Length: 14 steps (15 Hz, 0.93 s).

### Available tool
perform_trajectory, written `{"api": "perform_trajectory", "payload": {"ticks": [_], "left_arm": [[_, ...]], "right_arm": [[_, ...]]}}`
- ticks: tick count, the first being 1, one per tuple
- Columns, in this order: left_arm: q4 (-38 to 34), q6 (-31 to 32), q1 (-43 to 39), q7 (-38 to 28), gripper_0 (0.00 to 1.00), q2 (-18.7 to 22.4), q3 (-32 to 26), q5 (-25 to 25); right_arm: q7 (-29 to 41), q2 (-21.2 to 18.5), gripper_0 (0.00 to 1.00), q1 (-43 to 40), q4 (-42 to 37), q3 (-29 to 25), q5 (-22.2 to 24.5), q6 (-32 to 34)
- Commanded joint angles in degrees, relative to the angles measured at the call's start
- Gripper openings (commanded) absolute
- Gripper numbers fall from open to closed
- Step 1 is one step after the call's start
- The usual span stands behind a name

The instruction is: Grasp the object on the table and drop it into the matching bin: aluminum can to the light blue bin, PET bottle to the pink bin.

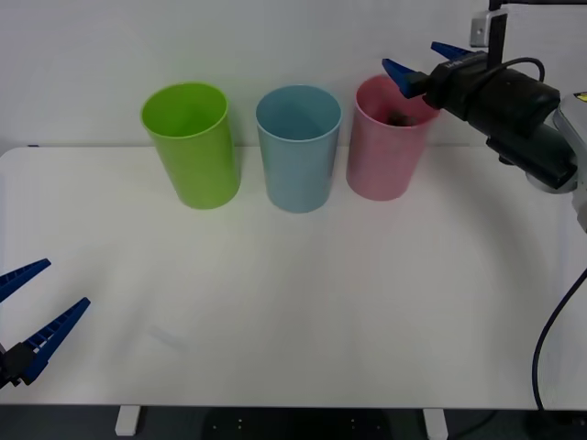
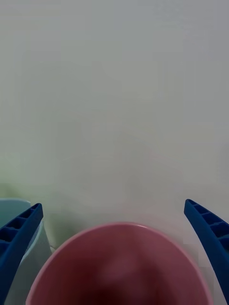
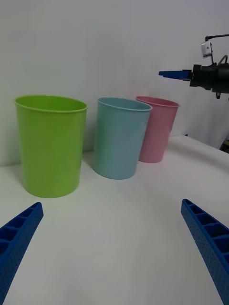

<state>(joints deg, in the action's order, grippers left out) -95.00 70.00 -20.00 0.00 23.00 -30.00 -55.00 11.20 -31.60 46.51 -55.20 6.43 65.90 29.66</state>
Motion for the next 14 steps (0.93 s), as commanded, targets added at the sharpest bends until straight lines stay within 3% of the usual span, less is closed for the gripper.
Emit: {"api": "perform_trajectory", "payload": {"ticks": [1, 6, 14], "left_arm": [[0.0, 0.0, 0.0, 0.0, 1.00, 0.0, 0.0, 0.0], [0.0, 0.0, 0.0, 0.0, 1.00, 0.0, 0.0, 0.0], [0.0, 0.0, 0.0, 0.0, 1.00, 0.0, 0.0, 0.0]], "right_arm": [[-0.3, -0.5, 1.00, -3.1, -3.9, -0.5, -1.2, 0.4], [-0.3, -2.1, 1.00, -13.6, -16.6, -2.6, -2.6, 0.5], [-2.5, -9.9, 1.00, -32.1, -35.7, -3.0, -12.7, 1.1]]}}
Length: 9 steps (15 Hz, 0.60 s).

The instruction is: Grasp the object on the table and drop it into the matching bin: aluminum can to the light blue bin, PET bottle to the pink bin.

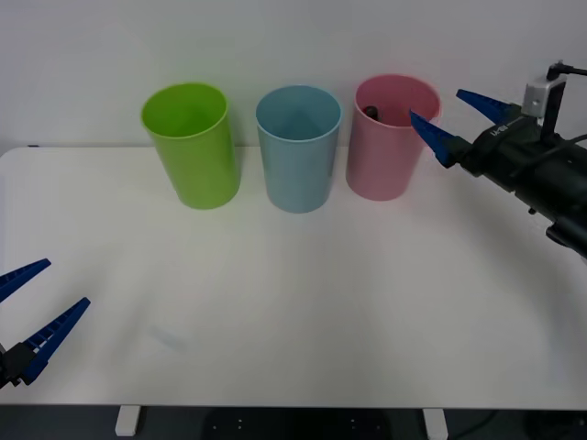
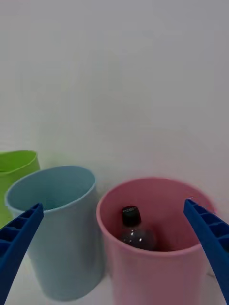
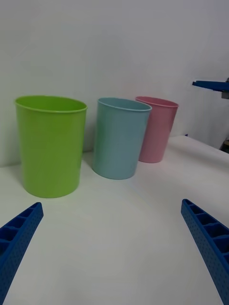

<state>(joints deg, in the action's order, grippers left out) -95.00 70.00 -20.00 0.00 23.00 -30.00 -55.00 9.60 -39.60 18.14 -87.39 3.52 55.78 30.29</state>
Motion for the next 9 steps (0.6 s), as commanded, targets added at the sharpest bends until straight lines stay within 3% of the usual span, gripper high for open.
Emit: {"api": "perform_trajectory", "payload": {"ticks": [1, 5, 9], "left_arm": [[0.0, 0.0, 0.0, 0.0, 1.00, 0.0, 0.0, 0.0], [0.0, 0.0, 0.0, 0.0, 1.00, 0.0, 0.0, 0.0], [0.0, 0.0, 0.0, 0.0, 1.00, 0.0, 0.0, 0.0]], "right_arm": [[-1.5, -2.5, 1.00, -5.2, -4.8, -0.2, -3.6, 0.9], [-4.4, -3.1, 1.00, -10.6, -6.5, -3.6, -5.3, 8.0], [-13.8, -3.1, 1.00, -15.2, -6.7, -5.1, -6.7, 10.9]]}}
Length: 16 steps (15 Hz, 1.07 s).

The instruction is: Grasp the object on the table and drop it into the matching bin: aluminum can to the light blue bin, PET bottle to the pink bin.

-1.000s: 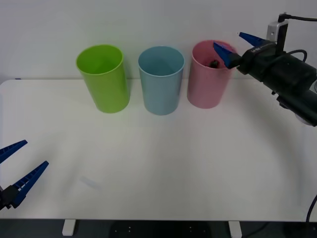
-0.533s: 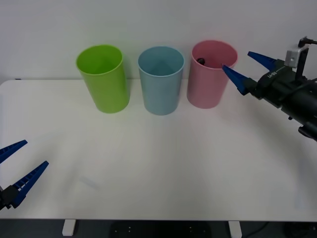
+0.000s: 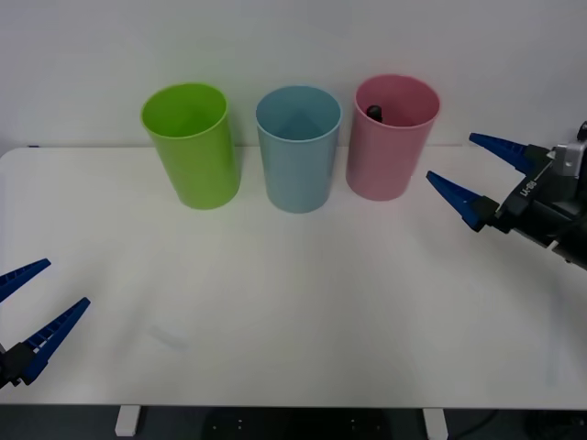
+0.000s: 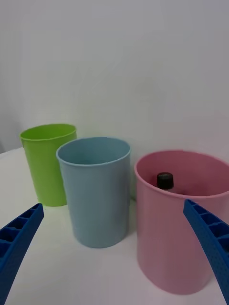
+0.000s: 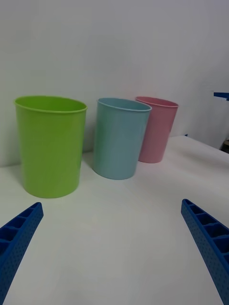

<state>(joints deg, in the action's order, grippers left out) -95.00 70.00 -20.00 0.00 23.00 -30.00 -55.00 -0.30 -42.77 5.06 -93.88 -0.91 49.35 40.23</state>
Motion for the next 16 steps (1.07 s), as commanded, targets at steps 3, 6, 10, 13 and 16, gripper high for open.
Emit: {"api": "perform_trajectory", "payload": {"ticks": [3, 6, 10, 13, 16], "left_arm": [[0.0, 0.0, 0.0, 0.0, 1.00, 0.0, 0.0, 0.0], [0.0, 0.0, 0.0, 0.0, 1.00, 0.0, 0.0, 0.0], [0.0, 0.0, 0.0, 0.0, 1.00, 0.0, 0.0, 0.0], [0.0, 0.0, 0.0, 0.0, 1.00, 0.0, 0.0, 0.0], [0.0, 0.0, 0.0, 0.0, 1.00, 0.0, 0.0, 0.0]], "right_arm": [[-7.3, 0.0, 1.00, -6.0, -1.0, -2.0, -0.4, 2.9], [-7.4, 0.1, 1.00, -9.5, -1.4, -3.6, -0.3, 7.1], [-7.1, 0.1, 1.00, -13.1, -1.4, -5.9, -0.3, 13.0], [-7.4, 0.1, 1.00, -16.3, -2.6, -7.0, -0.3, 13.6], [-7.4, 0.1, 1.00, -19.2, -3.9, -8.0, -0.2, 13.5]]}}
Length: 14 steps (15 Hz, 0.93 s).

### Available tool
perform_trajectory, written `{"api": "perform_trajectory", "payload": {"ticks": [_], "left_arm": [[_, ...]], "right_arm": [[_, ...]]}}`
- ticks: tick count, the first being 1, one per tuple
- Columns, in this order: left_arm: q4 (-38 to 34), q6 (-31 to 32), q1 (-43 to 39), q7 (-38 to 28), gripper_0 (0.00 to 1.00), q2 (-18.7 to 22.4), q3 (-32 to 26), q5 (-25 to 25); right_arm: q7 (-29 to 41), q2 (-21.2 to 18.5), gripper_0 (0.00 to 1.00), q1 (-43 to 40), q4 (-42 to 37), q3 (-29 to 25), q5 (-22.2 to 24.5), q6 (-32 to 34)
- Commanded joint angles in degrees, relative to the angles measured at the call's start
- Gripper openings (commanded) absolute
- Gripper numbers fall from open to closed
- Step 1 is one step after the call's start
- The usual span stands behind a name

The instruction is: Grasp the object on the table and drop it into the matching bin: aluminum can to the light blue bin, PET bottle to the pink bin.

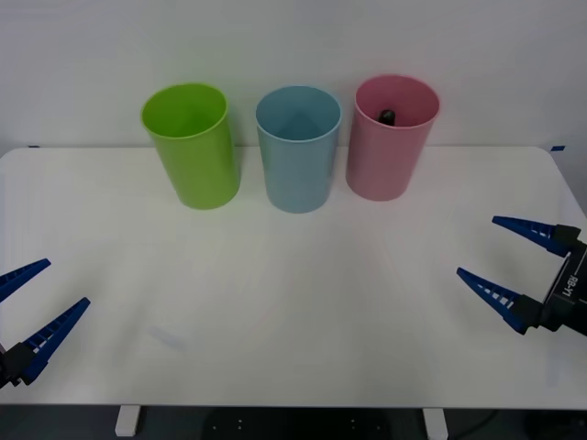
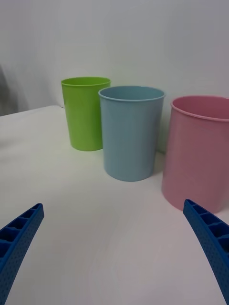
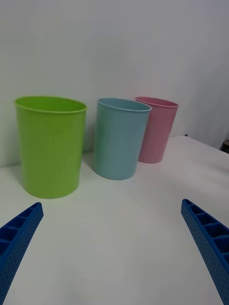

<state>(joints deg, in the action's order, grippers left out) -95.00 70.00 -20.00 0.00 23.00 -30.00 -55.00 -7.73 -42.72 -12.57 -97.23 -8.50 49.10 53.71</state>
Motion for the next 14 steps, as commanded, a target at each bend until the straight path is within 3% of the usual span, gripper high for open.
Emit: {"api": "perform_trajectory", "payload": {"ticks": [1, 14], "left_arm": [[0.0, 0.0, 0.0, 0.0, 1.00, 0.0, 0.0, 0.0], [0.0, 0.0, 0.0, 0.0, 1.00, 0.0, 0.0, 0.0]], "right_arm": [[0.0, 0.0, 1.00, -2.2, -0.8, -0.4, 0.0, 0.1], [-0.4, 0.0, 1.00, -5.4, -0.8, -0.4, 0.3, 0.6]]}}
